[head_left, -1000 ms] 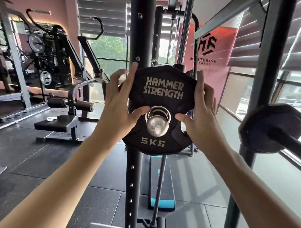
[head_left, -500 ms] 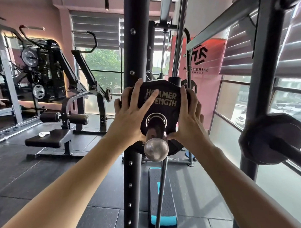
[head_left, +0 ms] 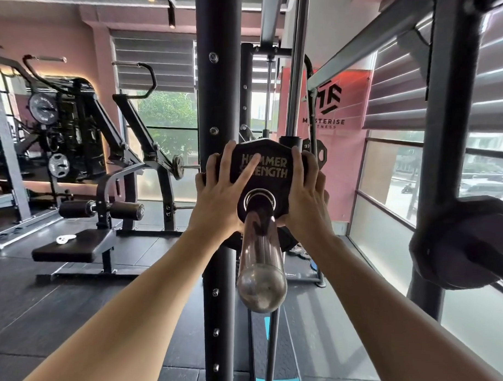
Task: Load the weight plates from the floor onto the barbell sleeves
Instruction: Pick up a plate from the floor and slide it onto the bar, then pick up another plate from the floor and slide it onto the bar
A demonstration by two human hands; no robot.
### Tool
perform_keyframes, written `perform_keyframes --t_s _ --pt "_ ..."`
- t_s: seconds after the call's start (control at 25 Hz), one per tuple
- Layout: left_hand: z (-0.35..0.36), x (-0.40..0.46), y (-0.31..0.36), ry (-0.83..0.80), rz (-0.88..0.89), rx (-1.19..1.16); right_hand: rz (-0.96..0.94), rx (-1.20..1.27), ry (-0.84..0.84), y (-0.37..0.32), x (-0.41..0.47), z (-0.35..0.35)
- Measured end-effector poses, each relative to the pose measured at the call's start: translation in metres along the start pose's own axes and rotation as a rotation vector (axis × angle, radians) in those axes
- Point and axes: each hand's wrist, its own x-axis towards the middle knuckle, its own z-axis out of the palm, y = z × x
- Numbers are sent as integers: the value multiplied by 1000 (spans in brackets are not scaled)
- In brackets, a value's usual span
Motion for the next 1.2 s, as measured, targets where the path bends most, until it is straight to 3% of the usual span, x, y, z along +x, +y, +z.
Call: perform_keyframes --t_s 0.52,0.76,0.88,1.04,1.2 --pt "34 36 -13 -48 15 82 67 40 -29 17 25 29" --pt "2 35 -11 -158 40 -90 28 37 -157 18 26 -3" --pt "-29 39 11 -90 6 -190 25 115 -94 15 19 -27" --pt "-71 43 67 -49 229 -139 -2 120 77 26 -7 -70" --pt "-103 39 119 -116 347 -35 17 37 116 62 -35 -128"
